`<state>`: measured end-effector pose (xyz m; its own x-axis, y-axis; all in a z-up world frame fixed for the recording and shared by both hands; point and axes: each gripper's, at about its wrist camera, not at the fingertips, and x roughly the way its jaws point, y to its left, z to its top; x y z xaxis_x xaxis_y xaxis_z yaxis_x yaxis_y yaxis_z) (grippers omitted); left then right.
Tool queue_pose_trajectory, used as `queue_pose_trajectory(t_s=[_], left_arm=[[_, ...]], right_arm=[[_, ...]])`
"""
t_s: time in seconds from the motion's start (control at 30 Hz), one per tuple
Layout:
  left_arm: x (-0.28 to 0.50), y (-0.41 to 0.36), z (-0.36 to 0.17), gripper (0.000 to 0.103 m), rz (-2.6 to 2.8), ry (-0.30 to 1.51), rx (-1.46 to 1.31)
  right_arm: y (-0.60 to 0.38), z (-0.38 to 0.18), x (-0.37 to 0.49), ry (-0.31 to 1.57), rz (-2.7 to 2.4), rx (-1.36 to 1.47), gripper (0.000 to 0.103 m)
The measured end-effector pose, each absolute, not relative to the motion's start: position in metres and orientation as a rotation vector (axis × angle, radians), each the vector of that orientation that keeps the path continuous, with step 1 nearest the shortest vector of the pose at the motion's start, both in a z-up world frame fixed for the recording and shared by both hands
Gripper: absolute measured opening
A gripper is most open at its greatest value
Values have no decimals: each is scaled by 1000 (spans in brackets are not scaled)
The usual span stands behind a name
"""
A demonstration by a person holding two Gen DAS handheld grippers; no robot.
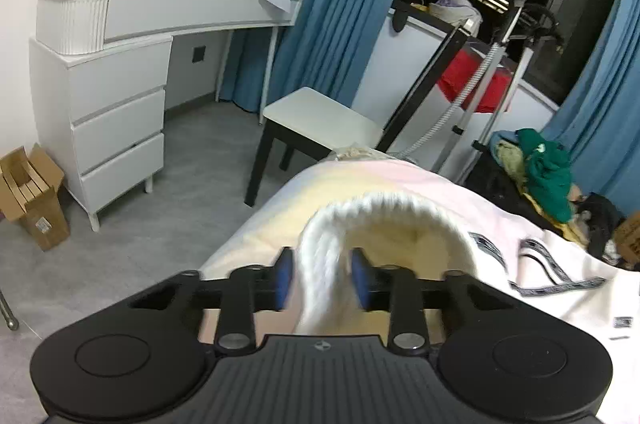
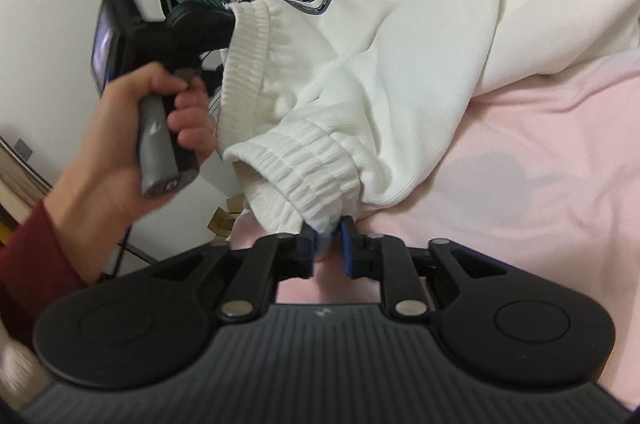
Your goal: Fold clothes
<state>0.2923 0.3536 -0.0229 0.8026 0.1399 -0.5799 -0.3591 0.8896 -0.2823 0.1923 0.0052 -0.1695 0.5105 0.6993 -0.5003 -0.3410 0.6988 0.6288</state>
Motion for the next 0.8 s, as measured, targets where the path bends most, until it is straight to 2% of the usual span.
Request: queue_pose_trajectory(t_s=[0.03, 0.07, 0.13, 0.33, 0.43, 0.57, 0.8], left_arm=[[281, 346, -19, 64, 267, 575, -383], [269, 337, -14, 67, 259, 567, -369], [245, 320, -5, 73, 242, 552, -341], [174, 268, 23, 81, 191, 506, -257], [141, 237, 35, 88, 155, 485, -219], [107, 177, 46, 93, 71, 462, -183], [82, 87, 35, 101, -13, 413, -119]], right_arm=[[3, -167, 189, 814, 655, 477, 50], [2, -163, 181, 802, 647, 463, 69], [-2, -157, 169, 778, 635, 440, 85], [-32, -133, 147, 685, 612, 396, 83], [-60, -107, 135, 606, 589, 357, 83], [-105, -72, 126, 504, 534, 286, 83], [-182, -51, 129, 443, 400, 183, 83]])
